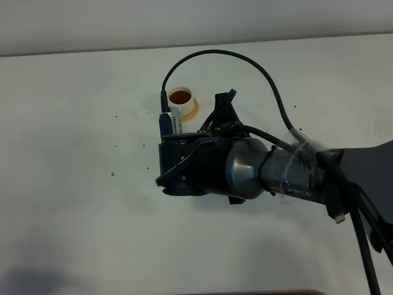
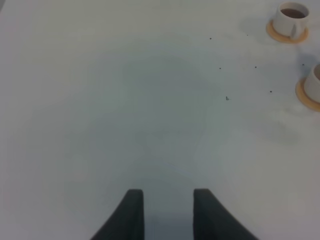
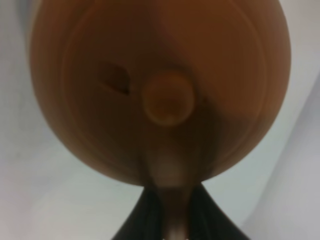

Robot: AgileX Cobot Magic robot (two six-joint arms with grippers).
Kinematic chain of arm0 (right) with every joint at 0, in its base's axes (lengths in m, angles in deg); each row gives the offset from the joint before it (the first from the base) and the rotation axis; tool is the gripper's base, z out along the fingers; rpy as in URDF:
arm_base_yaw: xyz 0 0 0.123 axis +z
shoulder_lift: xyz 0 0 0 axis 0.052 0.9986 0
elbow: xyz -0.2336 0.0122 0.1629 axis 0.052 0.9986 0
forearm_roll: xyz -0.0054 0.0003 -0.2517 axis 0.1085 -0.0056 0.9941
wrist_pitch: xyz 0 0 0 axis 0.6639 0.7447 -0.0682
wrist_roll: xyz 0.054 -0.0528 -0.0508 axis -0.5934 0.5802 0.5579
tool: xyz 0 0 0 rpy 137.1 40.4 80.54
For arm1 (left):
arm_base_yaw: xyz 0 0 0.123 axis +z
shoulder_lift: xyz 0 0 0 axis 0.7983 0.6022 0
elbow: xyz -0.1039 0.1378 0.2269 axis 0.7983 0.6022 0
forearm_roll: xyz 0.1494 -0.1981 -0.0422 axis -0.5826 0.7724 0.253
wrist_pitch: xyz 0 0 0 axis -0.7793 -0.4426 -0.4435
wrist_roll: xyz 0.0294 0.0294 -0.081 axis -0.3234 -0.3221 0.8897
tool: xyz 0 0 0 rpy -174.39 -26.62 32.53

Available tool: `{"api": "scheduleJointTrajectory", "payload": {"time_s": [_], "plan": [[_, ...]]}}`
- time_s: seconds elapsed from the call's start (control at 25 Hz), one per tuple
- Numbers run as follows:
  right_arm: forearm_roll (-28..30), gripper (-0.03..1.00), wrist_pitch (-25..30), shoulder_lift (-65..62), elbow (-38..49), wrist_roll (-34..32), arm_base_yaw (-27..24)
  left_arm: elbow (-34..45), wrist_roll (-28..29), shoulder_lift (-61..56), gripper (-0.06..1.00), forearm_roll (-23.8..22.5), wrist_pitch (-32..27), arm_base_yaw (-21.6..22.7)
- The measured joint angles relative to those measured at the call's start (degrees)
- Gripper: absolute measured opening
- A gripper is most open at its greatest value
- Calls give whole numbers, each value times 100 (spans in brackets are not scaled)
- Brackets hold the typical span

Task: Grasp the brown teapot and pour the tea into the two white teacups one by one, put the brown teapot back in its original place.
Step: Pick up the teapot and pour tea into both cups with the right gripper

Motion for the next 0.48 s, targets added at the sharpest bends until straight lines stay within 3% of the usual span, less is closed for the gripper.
{"api": "scheduleJointTrajectory", "payload": {"time_s": [0.48], "plan": [[355, 9, 129, 166, 0, 293, 23, 0, 0, 0, 25, 0, 0, 0]]}}
